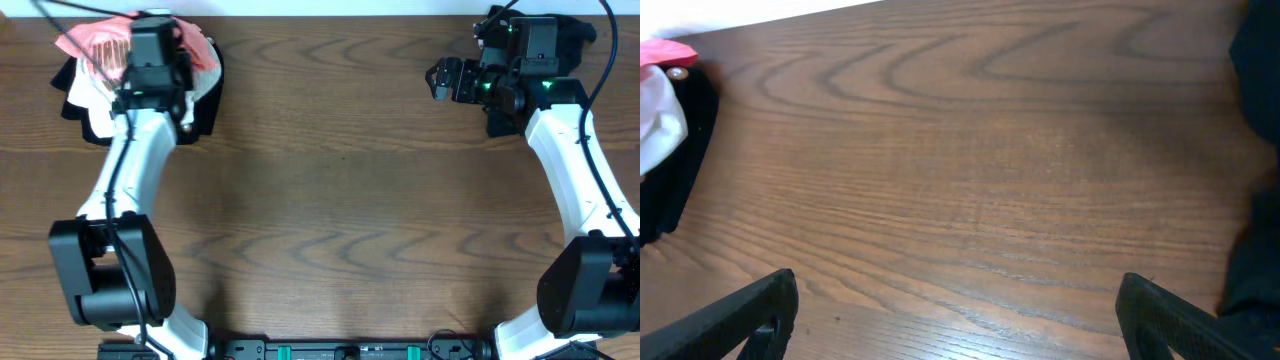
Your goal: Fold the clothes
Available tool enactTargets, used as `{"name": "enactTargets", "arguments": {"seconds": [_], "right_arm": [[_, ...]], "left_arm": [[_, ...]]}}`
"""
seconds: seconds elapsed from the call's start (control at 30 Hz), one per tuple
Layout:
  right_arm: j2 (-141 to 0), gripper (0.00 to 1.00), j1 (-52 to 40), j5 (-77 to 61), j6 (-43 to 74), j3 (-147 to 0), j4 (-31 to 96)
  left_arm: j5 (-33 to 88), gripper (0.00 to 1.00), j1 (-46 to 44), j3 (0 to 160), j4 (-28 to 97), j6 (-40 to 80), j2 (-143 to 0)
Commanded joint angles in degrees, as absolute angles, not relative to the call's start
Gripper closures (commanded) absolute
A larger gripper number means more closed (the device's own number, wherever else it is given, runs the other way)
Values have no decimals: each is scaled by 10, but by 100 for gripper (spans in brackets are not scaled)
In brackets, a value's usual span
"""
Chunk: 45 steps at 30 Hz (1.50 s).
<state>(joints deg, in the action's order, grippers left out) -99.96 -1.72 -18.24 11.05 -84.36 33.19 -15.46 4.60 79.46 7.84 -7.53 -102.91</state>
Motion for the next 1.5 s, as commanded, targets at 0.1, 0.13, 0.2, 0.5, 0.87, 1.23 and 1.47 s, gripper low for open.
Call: {"name": "enactTargets", "arguments": {"seconds": [0.1,0.13,0.2,0.5,0.87,1.23,1.47], "right_arm": [[-1005,1,-23,-182,102,-843,332],[-1005,1,-23,-182,102,-843,332],[-1005,1,-23,-182,102,-843,332],[-1005,1,-23,-182,102,-843,332],[-1005,1,-23,-178,102,-843,345],[-1005,1,-23,-178,102,-843,340],[-1005,1,-23,-178,102,-843,340]], "left_arm": [[-108,48,100,797,45,-52,-1068],[-100,48,102,797,35,-52,-1075],[-95,48,102,797,10,-52,-1092],[-94,48,97,797,-42,-14,-1123],[-94,47,98,797,-153,-7,-1197],[-96,94,97,797,-148,13,-1189],[-96,94,94,797,-40,16,-1122]]}}
